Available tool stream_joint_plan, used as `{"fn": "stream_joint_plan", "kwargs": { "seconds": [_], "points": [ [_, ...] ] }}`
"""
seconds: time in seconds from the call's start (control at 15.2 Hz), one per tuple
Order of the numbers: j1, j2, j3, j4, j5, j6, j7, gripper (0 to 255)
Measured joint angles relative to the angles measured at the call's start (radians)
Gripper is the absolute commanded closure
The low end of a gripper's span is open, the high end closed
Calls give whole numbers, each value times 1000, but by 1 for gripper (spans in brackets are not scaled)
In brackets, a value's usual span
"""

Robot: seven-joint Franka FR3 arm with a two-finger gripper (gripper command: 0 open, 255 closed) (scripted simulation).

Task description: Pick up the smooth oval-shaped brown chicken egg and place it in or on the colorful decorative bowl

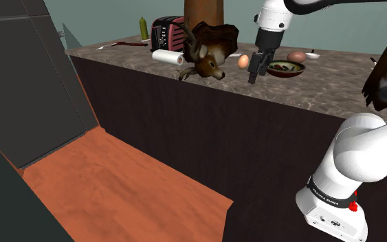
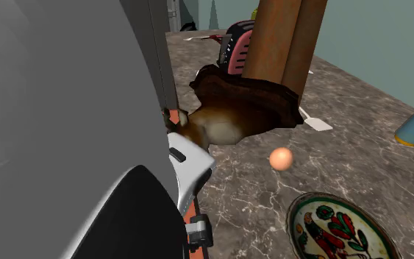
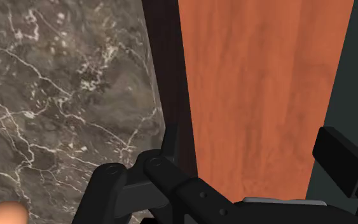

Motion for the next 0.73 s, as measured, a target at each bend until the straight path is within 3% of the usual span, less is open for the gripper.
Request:
{"fn": "stream_joint_plan", "kwargs": {
  "seconds": [0.73],
  "points": [
    [-45,275,-107,190,-118,50,-155,0]
  ]
}}
